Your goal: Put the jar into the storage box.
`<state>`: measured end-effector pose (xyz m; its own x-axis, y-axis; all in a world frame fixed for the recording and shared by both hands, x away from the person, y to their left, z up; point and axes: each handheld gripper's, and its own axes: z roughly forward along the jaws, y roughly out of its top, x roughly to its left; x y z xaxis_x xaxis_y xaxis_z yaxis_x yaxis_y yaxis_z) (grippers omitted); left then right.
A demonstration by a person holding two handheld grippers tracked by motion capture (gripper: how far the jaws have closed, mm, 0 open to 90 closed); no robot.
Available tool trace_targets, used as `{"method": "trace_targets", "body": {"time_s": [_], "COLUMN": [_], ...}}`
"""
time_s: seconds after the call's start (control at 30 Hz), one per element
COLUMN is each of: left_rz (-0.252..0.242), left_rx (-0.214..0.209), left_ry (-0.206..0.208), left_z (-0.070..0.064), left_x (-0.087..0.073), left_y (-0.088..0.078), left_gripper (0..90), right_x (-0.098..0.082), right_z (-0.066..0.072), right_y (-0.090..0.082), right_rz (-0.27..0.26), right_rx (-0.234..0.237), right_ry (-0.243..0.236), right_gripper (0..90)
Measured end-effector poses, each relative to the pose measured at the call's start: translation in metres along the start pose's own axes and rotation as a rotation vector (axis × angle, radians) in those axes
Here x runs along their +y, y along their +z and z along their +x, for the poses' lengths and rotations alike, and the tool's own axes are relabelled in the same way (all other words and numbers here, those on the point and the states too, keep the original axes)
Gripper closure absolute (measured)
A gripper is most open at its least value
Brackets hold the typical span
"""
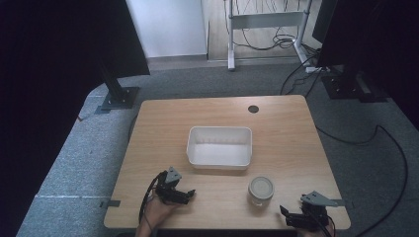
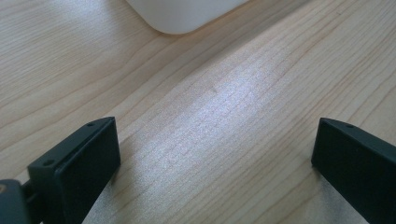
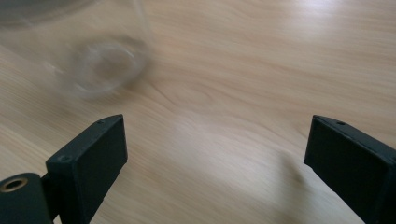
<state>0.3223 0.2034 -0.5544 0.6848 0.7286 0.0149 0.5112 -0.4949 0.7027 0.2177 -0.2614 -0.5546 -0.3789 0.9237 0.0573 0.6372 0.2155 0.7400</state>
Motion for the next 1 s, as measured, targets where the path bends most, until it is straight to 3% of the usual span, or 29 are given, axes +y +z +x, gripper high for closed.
{"method": "trace_targets", "body": {"time_s": [0.37,0.8,1.0], "left_rz": [-0.001,-0.001,-0.001], "left_rx": [0.004,0.008,0.01], "left_ry": [-0.002,-0.007,-0.011], "left_z": [0.0003,0.0003,0.0006], "left_x": [0.0002,0.0004,0.0011], "left_y": [0.0002,0.0005,0.0011], "left_gripper": [0.9,0.9,0.8], "right_x": [-0.0017,-0.0009,-0.0009], "right_z": [-0.0027,0.0055,0.0065], "right_y": [-0.0014,0.0017,0.0023], "right_rz": [-0.015,0.016,0.023], "right_rx": [-0.002,-0.023,-0.03], "right_ry": [0.023,-0.053,-0.06], "right_gripper": [6.3,6.3,5.8]}}
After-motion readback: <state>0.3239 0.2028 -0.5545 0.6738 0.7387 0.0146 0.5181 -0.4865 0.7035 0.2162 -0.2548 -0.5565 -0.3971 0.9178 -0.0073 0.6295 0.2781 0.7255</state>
